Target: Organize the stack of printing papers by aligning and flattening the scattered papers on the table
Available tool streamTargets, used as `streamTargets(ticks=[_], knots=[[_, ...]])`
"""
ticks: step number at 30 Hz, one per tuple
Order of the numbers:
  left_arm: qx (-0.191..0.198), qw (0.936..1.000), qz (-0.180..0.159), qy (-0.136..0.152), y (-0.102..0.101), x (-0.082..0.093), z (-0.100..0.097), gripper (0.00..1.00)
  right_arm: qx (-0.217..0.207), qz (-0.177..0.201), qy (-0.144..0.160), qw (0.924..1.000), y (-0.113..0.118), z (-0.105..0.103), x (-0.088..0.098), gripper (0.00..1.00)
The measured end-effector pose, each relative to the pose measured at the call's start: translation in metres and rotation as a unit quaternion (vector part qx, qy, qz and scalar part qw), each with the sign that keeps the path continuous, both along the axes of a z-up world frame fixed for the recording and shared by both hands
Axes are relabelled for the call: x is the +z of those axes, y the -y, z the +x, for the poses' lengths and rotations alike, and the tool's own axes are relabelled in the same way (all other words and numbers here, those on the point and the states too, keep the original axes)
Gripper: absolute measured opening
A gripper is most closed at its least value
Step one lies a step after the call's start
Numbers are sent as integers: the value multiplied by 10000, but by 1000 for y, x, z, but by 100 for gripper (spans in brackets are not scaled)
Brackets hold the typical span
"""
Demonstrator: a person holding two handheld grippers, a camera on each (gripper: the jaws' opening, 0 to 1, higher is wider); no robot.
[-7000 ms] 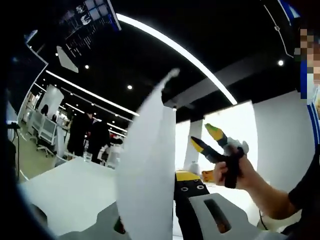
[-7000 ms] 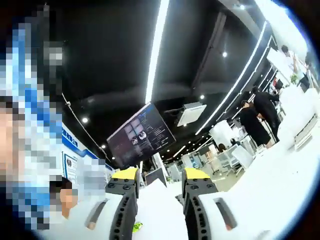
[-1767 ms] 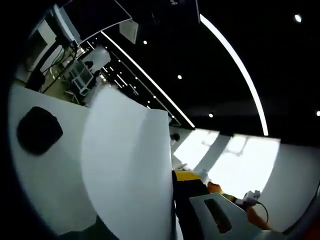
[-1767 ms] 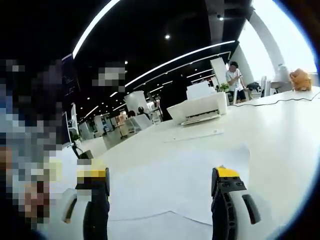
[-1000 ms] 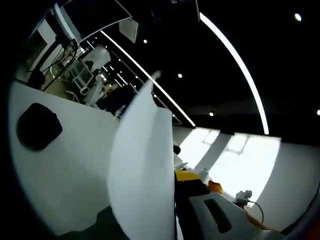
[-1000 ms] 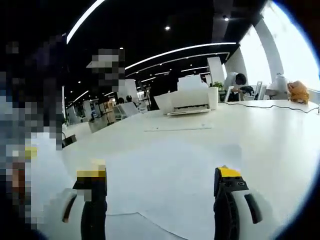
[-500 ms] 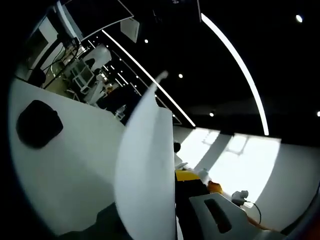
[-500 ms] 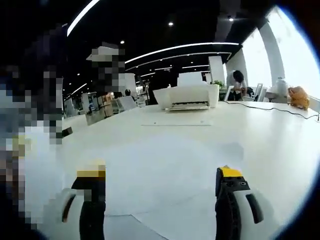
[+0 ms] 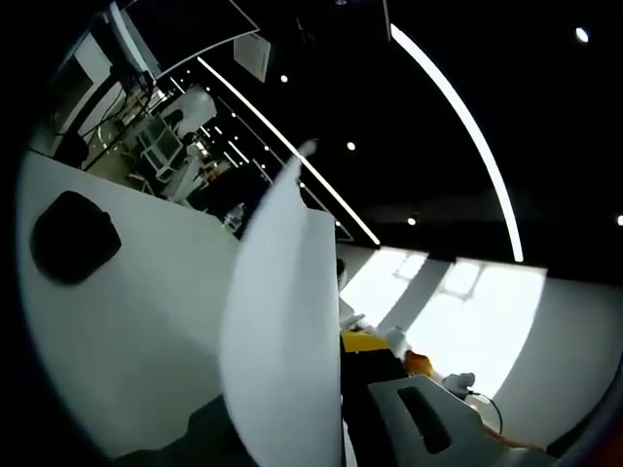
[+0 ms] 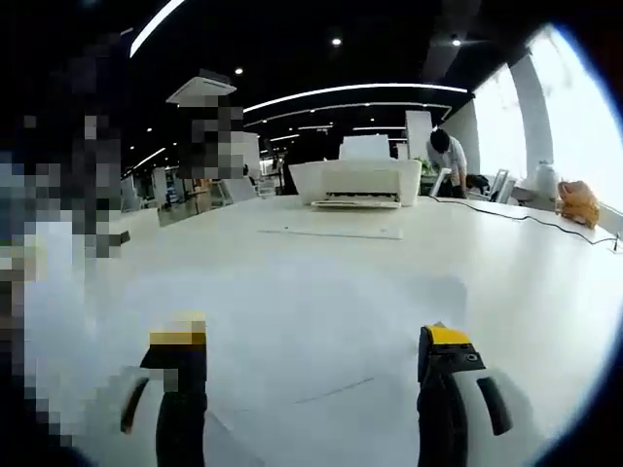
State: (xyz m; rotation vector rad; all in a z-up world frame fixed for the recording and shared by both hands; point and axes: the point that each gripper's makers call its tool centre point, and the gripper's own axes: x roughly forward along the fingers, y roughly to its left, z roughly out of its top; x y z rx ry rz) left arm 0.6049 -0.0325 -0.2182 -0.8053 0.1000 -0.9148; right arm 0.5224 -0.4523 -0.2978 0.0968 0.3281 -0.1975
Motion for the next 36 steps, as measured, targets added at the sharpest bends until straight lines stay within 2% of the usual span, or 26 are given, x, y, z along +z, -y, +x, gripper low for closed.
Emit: streamTargets(ticks=[2, 8, 9, 10, 11, 13, 19, 26, 31, 36], knots=[[2, 10000, 2, -5, 0, -1, 0, 6, 34, 31, -133, 9999, 3, 2, -6, 78], [-28, 10000, 37, 12, 2, -2, -1, 6, -114, 48, -200, 9997, 14, 1, -8, 80], [-29, 10000, 32, 11, 2, -2, -1, 6, -141, -19, -272, 9995, 16, 1, -10, 80], [-26, 10000, 29, 15, 1, -2, -1, 6, -158, -169, -543, 9983, 19, -2, -17, 79], [-28, 10000, 31, 19, 2, -2, -1, 6, -223, -16, -732, 9971, 15, -6, -28, 78], [-37, 10000, 66, 36, 3, -3, -2, 6, -62, -168, -620, 9979, 13, 2, -24, 75], [-34, 9999, 97, 84, 4, -3, -4, 6, -41, -144, -555, 9983, 11, 9, -29, 72], [-36, 9999, 70, 67, 3, -3, -5, 6, 28, -153, -508, 9986, 13, 12, -27, 68], [-34, 10000, 52, 57, 4, -2, -6, 6, 203, -174, -454, 9986, 10, 14, -24, 58], [-39, 9999, 71, 59, 5, -2, -8, 6, 488, -205, -372, 9979, 4, 19, -22, 41]])
